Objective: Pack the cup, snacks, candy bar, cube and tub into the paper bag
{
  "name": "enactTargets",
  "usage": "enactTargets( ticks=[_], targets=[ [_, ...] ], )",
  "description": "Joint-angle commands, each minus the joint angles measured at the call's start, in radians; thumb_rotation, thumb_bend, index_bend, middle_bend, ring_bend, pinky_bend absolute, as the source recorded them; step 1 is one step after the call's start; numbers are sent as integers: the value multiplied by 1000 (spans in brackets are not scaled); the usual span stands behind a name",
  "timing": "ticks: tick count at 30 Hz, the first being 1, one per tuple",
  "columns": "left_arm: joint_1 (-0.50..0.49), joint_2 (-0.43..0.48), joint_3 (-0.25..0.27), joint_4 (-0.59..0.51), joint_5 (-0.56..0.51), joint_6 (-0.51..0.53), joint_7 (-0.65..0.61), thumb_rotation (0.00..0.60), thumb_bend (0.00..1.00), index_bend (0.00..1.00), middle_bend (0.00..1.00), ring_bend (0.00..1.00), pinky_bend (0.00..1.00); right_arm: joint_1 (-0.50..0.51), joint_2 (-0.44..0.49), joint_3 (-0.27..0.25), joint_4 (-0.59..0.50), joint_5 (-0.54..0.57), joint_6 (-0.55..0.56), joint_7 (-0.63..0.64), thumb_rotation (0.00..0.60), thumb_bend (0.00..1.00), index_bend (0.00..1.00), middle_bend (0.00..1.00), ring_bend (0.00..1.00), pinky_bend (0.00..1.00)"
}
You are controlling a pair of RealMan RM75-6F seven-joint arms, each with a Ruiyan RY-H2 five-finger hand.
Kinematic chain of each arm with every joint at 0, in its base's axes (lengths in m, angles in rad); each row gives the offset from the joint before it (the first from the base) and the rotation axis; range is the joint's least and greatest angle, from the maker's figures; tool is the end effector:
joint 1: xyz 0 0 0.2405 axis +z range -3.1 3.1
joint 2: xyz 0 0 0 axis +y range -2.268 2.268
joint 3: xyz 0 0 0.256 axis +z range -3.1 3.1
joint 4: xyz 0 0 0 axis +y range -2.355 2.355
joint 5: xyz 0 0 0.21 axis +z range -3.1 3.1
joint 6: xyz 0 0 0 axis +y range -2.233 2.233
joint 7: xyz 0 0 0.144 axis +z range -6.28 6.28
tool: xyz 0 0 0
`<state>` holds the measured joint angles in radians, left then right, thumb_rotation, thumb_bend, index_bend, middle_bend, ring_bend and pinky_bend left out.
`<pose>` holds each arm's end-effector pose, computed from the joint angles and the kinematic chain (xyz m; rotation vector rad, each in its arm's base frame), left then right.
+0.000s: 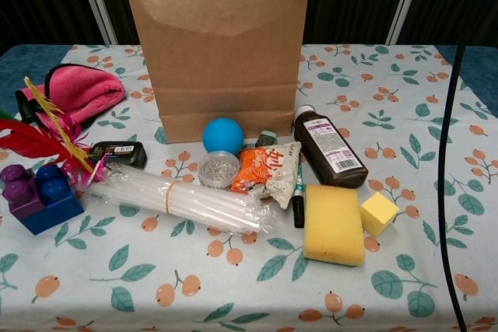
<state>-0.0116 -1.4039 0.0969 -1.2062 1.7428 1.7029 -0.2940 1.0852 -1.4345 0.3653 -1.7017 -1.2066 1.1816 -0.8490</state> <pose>-0.3289 0.1257 0.0934 -1.4924 -0.9679 -1.1781 0.0504 -0.3591 0.0725 1.7672 -0.0355 1.2306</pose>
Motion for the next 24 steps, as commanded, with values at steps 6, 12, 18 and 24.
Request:
enactTargets(
  ticks=[6, 12, 18, 24],
  targets=[
    [1, 1, -1, -1, -6, -2, -5, 600, 158, 179, 178, 125, 200, 6, -7, -10, 9, 59, -29, -22, 600, 148, 184, 277, 112, 2],
    [2, 1, -1, -1, -5, 1, -3, 600, 159, 179, 178, 125, 200, 12, -6, -9, -1, 106, -41, -36, 600, 127, 100, 221, 57, 0],
    [2, 0, -2, -1, -4, 0, -3, 600, 159, 179, 178, 125, 200, 12, 1, -16, -14, 120, -41, -38, 600, 110, 71, 203, 37, 0],
    [1, 0, -2, -1, -6, -1, -4, 600, 159, 179, 178, 125, 200, 5, 6, 1, -21, 87, 7, -12, 600, 109, 70, 202, 36, 0]
  ],
)
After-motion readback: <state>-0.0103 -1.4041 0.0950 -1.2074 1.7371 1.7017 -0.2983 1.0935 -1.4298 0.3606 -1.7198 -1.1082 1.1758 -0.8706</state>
